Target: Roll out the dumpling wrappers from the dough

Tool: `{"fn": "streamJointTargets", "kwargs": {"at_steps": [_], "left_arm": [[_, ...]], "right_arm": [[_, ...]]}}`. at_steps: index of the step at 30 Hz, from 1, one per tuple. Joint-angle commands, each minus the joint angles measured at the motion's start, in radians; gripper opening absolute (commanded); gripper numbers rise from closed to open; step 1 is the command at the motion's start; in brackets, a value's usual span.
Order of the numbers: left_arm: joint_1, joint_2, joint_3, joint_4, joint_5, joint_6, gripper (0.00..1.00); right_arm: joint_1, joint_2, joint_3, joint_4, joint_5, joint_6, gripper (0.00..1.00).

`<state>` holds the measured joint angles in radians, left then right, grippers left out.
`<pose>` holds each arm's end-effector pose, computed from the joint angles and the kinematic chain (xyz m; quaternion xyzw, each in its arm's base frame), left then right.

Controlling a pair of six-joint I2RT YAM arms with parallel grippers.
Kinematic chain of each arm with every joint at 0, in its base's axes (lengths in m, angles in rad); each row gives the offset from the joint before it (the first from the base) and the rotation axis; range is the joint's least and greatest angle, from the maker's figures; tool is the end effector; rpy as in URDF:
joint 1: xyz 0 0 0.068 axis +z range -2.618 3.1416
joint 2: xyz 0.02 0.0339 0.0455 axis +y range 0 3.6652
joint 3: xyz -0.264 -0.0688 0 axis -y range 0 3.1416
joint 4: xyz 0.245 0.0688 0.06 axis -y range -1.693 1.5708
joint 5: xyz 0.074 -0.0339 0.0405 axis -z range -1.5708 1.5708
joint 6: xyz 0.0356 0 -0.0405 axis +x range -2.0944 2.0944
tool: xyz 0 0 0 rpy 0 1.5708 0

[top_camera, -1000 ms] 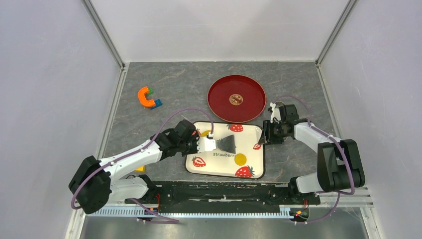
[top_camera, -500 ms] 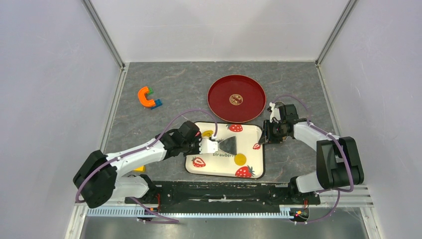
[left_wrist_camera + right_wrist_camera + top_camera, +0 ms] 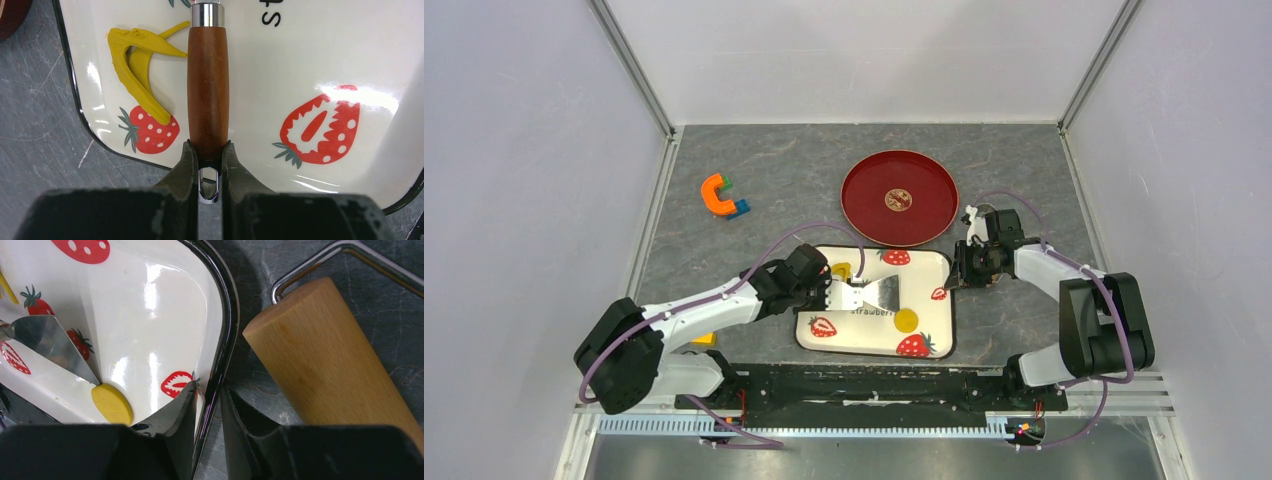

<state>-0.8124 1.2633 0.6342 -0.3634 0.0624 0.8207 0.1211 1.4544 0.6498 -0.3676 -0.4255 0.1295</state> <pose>0.1589 -0.1709 0.1777 0.7043 0.6495 -0.0287 0.2851 0.2402 0.0440 0.1427 -0.0378 0.9583 0.2295 0.1661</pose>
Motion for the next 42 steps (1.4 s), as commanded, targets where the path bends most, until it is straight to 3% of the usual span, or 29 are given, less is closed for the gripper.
{"fn": "streamJointTargets", "kwargs": {"at_steps": [1,13,23,29,42], "left_arm": [[-0.020,-0.017,-0.008,-0.010,0.035,0.066,0.02],[-0.030,-0.054,-0.017,-0.068,0.037,0.087,0.02],[-0.030,-0.051,-0.013,-0.085,0.060,0.075,0.02],[-0.031,-0.035,-0.003,-0.106,0.079,0.090,0.02],[-0.041,-0.011,0.029,-0.141,0.099,0.089,0.02]], "right_arm": [[0.011,0.059,-0.055,-0.052,0.049,-0.032,0.26],[0.011,0.070,-0.061,-0.046,0.029,-0.037,0.05],[0.011,0.070,-0.062,-0.043,0.002,-0.041,0.14],[0.010,0.090,-0.065,-0.042,0.020,-0.040,0.00],[0.010,0.090,-0.065,-0.041,0.027,-0.031,0.00]]}}
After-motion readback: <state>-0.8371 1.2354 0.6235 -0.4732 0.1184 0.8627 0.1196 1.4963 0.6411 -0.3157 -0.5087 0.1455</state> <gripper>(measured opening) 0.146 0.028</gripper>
